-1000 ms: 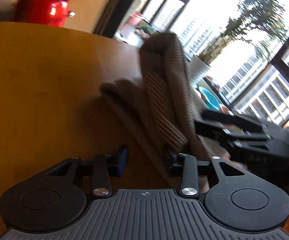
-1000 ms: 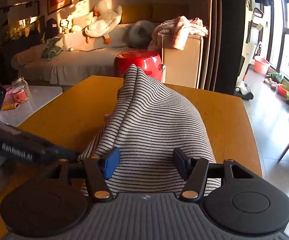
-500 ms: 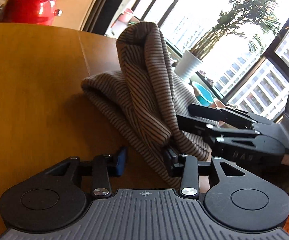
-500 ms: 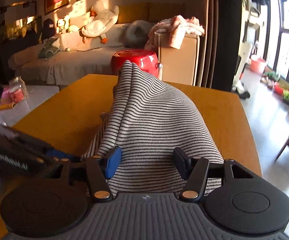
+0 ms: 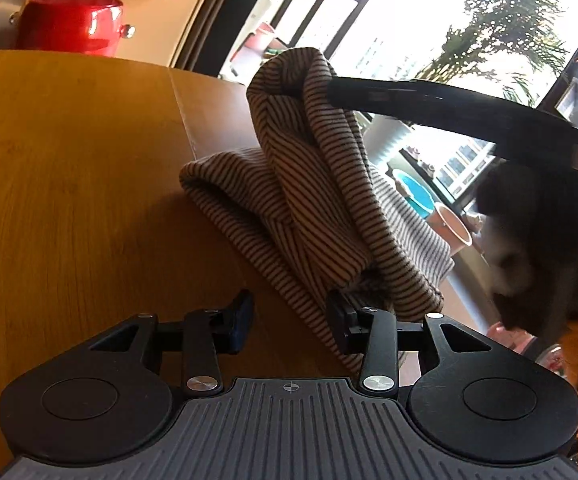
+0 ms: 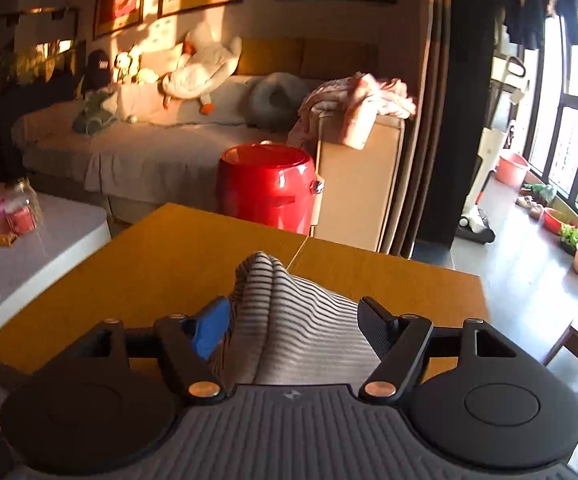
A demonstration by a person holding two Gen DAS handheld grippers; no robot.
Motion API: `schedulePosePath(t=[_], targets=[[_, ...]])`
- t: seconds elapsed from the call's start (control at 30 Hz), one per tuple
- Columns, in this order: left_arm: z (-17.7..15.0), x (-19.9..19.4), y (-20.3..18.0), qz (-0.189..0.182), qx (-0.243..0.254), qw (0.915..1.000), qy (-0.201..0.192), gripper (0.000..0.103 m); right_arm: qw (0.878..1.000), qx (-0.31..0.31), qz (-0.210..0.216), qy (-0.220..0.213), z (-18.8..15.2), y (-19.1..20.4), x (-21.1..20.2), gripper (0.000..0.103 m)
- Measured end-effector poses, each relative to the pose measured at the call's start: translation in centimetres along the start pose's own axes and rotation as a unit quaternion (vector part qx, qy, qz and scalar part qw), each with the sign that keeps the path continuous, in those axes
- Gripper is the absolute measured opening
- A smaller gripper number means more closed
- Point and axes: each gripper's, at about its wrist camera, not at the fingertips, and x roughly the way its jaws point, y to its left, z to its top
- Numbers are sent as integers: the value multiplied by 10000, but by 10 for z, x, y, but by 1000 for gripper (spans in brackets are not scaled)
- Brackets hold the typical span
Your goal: Fold clothes
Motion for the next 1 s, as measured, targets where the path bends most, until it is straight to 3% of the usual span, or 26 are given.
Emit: schedulePosePath(t=[0.17,0.27,0.4,0.43,0.47,0.5,0.57,0.73,0.9,1.0], targets=[[2,3,-1,-3,1,10000,11,43,9991,-72,68,402,-6,13,29,74],[3,5,-2,-5,3,10000,17,44,9982,-410,41,440,-18,31,10,81],[4,4,-3,5,23,10000,32,46,9971,-483,-33,595,-37,36,-14,83],[4,4,-3,13,29,10000,32,46,9964,-544,-70,652,-43,38,-15,81],[4,4,-4,20,40,10000,34,47,9957,-642,-83,669,-48,39,-15,61],[4,4,-4,27,57,10000,24,47,9953,-716,-70,646,-52,39,-17,51],[3,3,-4,18,26,10000,-2,48,9958,-736,-7,549,-48,33,-28,19],[2,4,-2,1,-33,10000,-9,48,9930,-1162,35,224,-18,14,-71,16],[4,0,-1,116,-97,9999,-39,50,9805,-1701,542,822,-55,45,-54,16],[9,-9,4,257,-146,9995,-141,50,9701,-2348,205,573,-82,71,-49,20]])
